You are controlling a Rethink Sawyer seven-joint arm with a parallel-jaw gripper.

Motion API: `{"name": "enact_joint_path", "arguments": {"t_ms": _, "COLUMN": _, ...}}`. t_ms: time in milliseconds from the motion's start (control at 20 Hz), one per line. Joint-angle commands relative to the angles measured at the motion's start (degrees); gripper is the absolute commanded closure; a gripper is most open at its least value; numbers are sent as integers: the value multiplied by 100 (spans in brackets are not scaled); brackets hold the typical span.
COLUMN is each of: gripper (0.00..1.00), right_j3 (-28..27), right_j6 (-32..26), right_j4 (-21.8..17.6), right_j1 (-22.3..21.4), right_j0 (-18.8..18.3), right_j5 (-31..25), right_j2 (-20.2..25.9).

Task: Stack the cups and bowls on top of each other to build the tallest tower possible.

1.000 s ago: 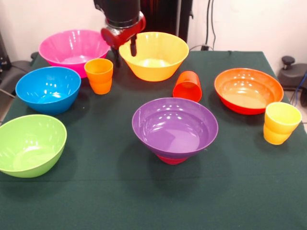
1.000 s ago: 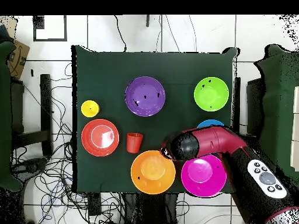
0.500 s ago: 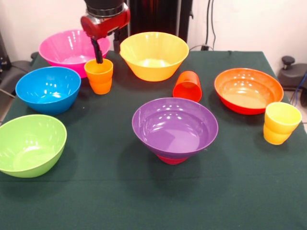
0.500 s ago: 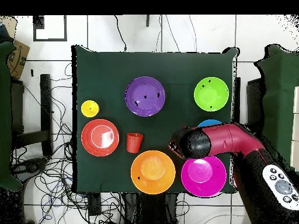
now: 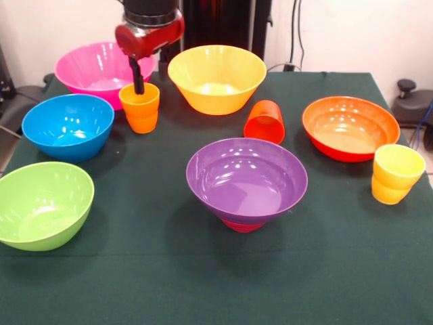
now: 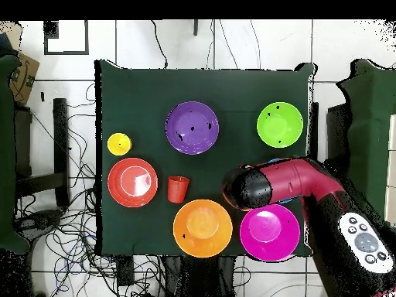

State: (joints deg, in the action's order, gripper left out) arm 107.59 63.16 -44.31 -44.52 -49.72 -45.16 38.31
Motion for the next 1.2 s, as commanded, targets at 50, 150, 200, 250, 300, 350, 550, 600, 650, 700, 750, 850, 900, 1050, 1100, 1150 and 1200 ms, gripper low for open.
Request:
{"name": "enact_joint_path", "arguments": {"t_ms": 50, "gripper": 0, "right_j3": -272, "right_j6": -1, "right_j4": -897, "right_j1": 397, "right_j0": 601, "right_j5": 393, "right_j2": -235}}
{"name": "enact_joint_path", "arguments": {"t_ms": 150, "gripper": 0, "right_j3": -335, "right_j6": 88, "right_j4": -914, "right_j1": 383, "right_j0": 701, "right_j5": 389, "right_j2": -229}}
{"name": "enact_joint_path", "arguments": {"t_ms": 200, "gripper": 0, "right_j3": -358, "right_j6": 131, "right_j4": -960, "right_j1": 376, "right_j0": 748, "right_j5": 388, "right_j2": -246}}
{"name": "enact_joint_path", "arguments": {"t_ms": 250, "gripper": 0, "right_j3": -373, "right_j6": 177, "right_j4": -991, "right_j1": 359, "right_j0": 788, "right_j5": 416, "right_j2": -257}}
{"name": "enact_joint_path", "arguments": {"t_ms": 300, "gripper": 0, "right_j3": -388, "right_j6": 223, "right_j4": -1021, "right_j1": 341, "right_j0": 828, "right_j5": 444, "right_j2": -268}}
{"name": "enact_joint_path", "arguments": {"t_ms": 350, "gripper": 0, "right_j3": -380, "right_j6": 209, "right_j4": -1062, "right_j1": 298, "right_j0": 824, "right_j5": 468, "right_j2": -275}}
{"name": "enact_joint_path", "arguments": {"t_ms": 550, "gripper": 0, "right_j3": -433, "right_j6": 75, "right_j4": -1180, "right_j1": 178, "right_j0": 814, "right_j5": 511, "right_j2": -262}}
{"name": "enact_joint_path", "arguments": {"t_ms": 600, "gripper": 0, "right_j3": -445, "right_j6": 46, "right_j4": -1193, "right_j1": 156, "right_j0": 817, "right_j5": 499, "right_j2": -263}}
{"name": "enact_joint_path", "arguments": {"t_ms": 650, "gripper": 0, "right_j3": -458, "right_j6": 17, "right_j4": -1205, "right_j1": 133, "right_j0": 820, "right_j5": 486, "right_j2": -265}}
{"name": "enact_joint_path", "arguments": {"t_ms": 700, "gripper": 0, "right_j3": -473, "right_j6": 34, "right_j4": -1240, "right_j1": 116, "right_j0": 843, "right_j5": 495, "right_j2": -283}}
{"name": "enact_joint_path", "arguments": {"t_ms": 750, "gripper": 0, "right_j3": -480, "right_j6": 37, "right_j4": -1269, "right_j1": 104, "right_j0": 860, "right_j5": 496, "right_j2": -294}}
{"name": "enact_joint_path", "arguments": {"t_ms": 850, "gripper": 0, "right_j3": -530, "right_j6": 9, "right_j4": -1317, "right_j1": 72, "right_j0": 867, "right_j5": 492, "right_j2": -303}}
{"name": "enact_joint_path", "arguments": {"t_ms": 900, "gripper": 0, "right_j3": -539, "right_j6": 31, "right_j4": -1358, "right_j1": 54, "right_j0": 884, "right_j5": 519, "right_j2": -315}}
{"name": "enact_joint_path", "arguments": {"t_ms": 1050, "gripper": 0, "right_j3": -650, "right_j6": 93, "right_j4": -1434, "right_j1": 63, "right_j0": 919, "right_j5": 560, "right_j2": -364}}
{"name": "enact_joint_path", "arguments": {"t_ms": 1100, "gripper": 0, "right_j3": -657, "right_j6": 155, "right_j4": -1446, "right_j1": 66, "right_j0": 936, "right_j5": 600, "right_j2": -386}}
{"name": "enact_joint_path", "arguments": {"t_ms": 1150, "gripper": 0, "right_j3": -708, "right_j6": 196, "right_j4": -1493, "right_j1": 88, "right_j0": 954, "right_j5": 628, "right_j2": -427}}
{"name": "enact_joint_path", "arguments": {"t_ms": 1200, "gripper": 0, "right_j3": -719, "right_j6": 270, "right_j4": -1513, "right_j1": 100, "right_j0": 978, "right_j5": 680, "right_j2": -457}}
